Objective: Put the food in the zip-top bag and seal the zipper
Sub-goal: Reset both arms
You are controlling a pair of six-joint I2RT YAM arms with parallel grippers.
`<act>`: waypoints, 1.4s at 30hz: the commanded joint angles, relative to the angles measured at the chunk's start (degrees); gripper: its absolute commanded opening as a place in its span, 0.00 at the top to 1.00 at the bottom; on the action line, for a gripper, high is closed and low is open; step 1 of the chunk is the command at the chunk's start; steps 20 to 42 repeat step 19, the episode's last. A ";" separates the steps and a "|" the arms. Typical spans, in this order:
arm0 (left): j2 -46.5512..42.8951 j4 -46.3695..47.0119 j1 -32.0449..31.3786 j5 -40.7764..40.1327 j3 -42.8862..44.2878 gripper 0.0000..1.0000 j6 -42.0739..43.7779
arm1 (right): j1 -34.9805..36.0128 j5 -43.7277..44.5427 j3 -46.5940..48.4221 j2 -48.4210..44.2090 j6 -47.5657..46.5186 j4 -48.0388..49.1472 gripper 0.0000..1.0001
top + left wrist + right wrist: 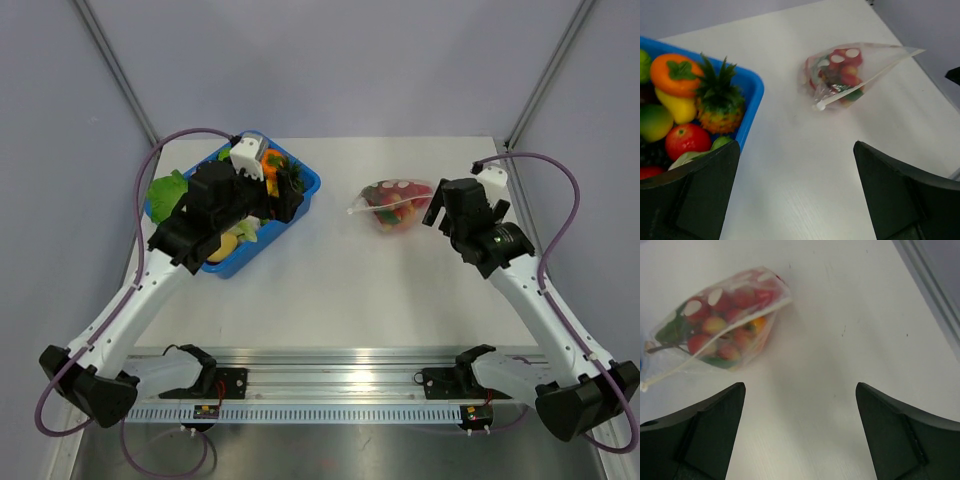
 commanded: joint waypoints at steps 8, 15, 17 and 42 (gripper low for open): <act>-20.25 2.48 0.11 -15.75 -21.23 0.01 -3.65 | -0.09 -0.56 -5.35 -2.71 10.10 -9.56 0.01; -23.69 3.72 0.11 -18.48 -24.25 0.01 -3.39 | -0.09 1.81 -10.01 -9.13 12.65 -7.19 0.00; -23.17 3.37 0.03 -18.22 -23.90 0.01 -3.30 | -0.09 2.25 -10.80 -9.84 12.56 -6.84 0.01; -22.29 2.93 0.11 -17.95 -23.20 0.01 -3.30 | 0.00 2.96 -10.81 -10.63 12.30 -6.48 0.00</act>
